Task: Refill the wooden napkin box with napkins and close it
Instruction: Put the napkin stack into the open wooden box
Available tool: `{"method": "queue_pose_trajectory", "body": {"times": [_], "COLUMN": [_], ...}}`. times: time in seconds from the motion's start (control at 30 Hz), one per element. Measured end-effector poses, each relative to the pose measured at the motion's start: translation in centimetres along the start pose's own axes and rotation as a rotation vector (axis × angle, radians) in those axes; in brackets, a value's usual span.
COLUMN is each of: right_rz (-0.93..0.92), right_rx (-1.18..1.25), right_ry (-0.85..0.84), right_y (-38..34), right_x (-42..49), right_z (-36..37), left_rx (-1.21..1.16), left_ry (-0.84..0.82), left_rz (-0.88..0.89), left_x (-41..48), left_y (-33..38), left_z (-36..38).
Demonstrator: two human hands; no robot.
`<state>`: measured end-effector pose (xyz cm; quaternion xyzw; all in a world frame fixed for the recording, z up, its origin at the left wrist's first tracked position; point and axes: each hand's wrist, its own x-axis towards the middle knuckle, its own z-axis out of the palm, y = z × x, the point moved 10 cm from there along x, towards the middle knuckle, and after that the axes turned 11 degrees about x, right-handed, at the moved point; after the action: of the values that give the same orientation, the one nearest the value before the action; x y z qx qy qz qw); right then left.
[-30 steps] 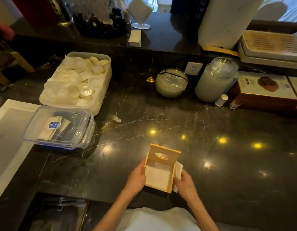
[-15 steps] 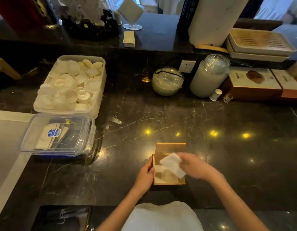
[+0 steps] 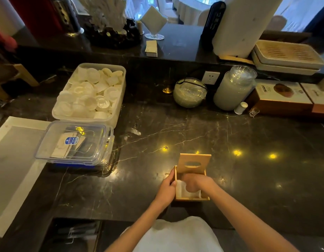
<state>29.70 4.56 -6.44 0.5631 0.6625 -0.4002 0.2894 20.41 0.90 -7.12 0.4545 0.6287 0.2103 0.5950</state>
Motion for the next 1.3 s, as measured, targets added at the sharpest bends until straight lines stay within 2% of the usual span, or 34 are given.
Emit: {"method": "queue_pose_trajectory", "body": {"times": [0.67,0.87,1.3], "right_rz": [-0.064,-0.06,0.039], "right_rx": [0.091,0.046,0.065], "right_ry": [0.2,0.37,0.38], "right_y": [0.5,0.9,1.3], "right_x": [0.6,0.1,0.3], "right_z": [0.6,0.1,1.1], "left_rx": [0.101,0.118,0.131], "left_ry": [0.031,0.033,0.02], "left_rz": [0.01,0.012,0.042], "left_x": [0.2,0.4,0.8], "left_y": [-0.2,-0.5,-1.0], "left_z": [-0.1,0.0,0.3]}}
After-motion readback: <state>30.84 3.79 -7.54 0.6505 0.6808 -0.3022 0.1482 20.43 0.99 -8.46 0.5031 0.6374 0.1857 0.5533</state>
